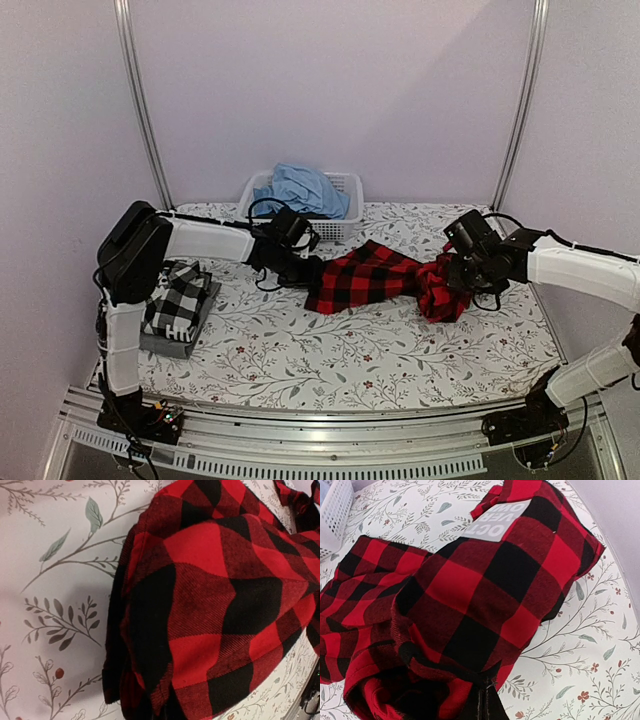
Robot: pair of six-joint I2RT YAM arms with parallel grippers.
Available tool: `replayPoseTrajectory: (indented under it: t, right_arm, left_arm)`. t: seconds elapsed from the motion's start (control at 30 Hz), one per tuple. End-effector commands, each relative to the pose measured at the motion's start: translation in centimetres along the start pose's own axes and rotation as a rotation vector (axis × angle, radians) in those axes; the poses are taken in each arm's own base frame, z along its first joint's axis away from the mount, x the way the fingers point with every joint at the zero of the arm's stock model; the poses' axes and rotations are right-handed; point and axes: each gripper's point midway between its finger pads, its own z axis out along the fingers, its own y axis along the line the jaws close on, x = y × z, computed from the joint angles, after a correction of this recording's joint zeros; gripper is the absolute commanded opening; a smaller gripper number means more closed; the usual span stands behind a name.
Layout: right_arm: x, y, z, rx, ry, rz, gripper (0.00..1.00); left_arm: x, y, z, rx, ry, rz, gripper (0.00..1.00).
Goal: Fold and stack the long sleeve shirts
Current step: Pick up the crumpled shirt from the center of the board, then adjust the crumpled shirt at the center of the board.
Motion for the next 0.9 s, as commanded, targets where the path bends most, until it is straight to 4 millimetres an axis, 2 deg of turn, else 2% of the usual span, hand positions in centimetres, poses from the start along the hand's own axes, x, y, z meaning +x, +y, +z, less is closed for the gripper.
replayPoseTrajectory:
  t: [0.0,0.13,0.2,0.3,0.4,0.5,0.57,0.6,0.7,0.8,0.87]
  right_arm:
    - [-3.2,-2.8,-0.7,0.053,-0.077,0.033,0.00]
    - [-6.6,-4.9,-1.0,0.078,-0.134,0.071,0.00]
    - [-8.6,-5.9,-1.4,0.088,-0.173,0.079,0.00]
    - [-11.1,-7.2,-1.8,0.105,-0.212,0.098,0.00]
    - [-12.7,-8.5,-1.4,0.100,-0.232,0.120,0.00]
    - [-12.3,-9.0,0.5,0.073,-0.194,0.134,0.00]
    - [-11.5,-8.8,2.0,0.049,-0.153,0.136,0.00]
    - [-10.8,-8.5,2.8,0.038,-0.125,0.136,0.01]
    - [-8.9,-8.2,4.2,0.019,-0.069,0.143,0.02]
    - [-8.1,-8.7,4.0,0.023,-0.067,0.160,0.02]
    - [-8.3,-9.0,3.4,0.018,-0.079,0.170,0.02]
  left_arm:
    - [-5.6,2.2,-6.9,-0.069,-0.197,-0.051,0.00]
    - [-8.4,6.0,-13.9,-0.132,-0.336,-0.111,0.00]
    - [-9.1,7.7,-17.6,-0.185,-0.403,-0.129,0.00]
    - [-9.4,9.4,-22.9,-0.221,-0.501,-0.151,0.00]
    - [-9.9,8.6,-28.4,-0.208,-0.629,-0.117,0.00]
    - [-10.5,5.5,-32.8,-0.115,-0.738,-0.009,0.00]
    - [-10.3,4.2,-34.0,-0.077,-0.744,0.030,0.00]
    - [-10.1,3.7,-33.9,-0.054,-0.729,0.047,0.00]
    - [-8.6,3.0,-32.4,0.008,-0.660,0.076,0.00]
    - [-6.5,2.3,-30.5,0.089,-0.591,0.095,0.00]
    - [-5.6,2.6,-29.4,0.099,-0.562,0.085,0.00]
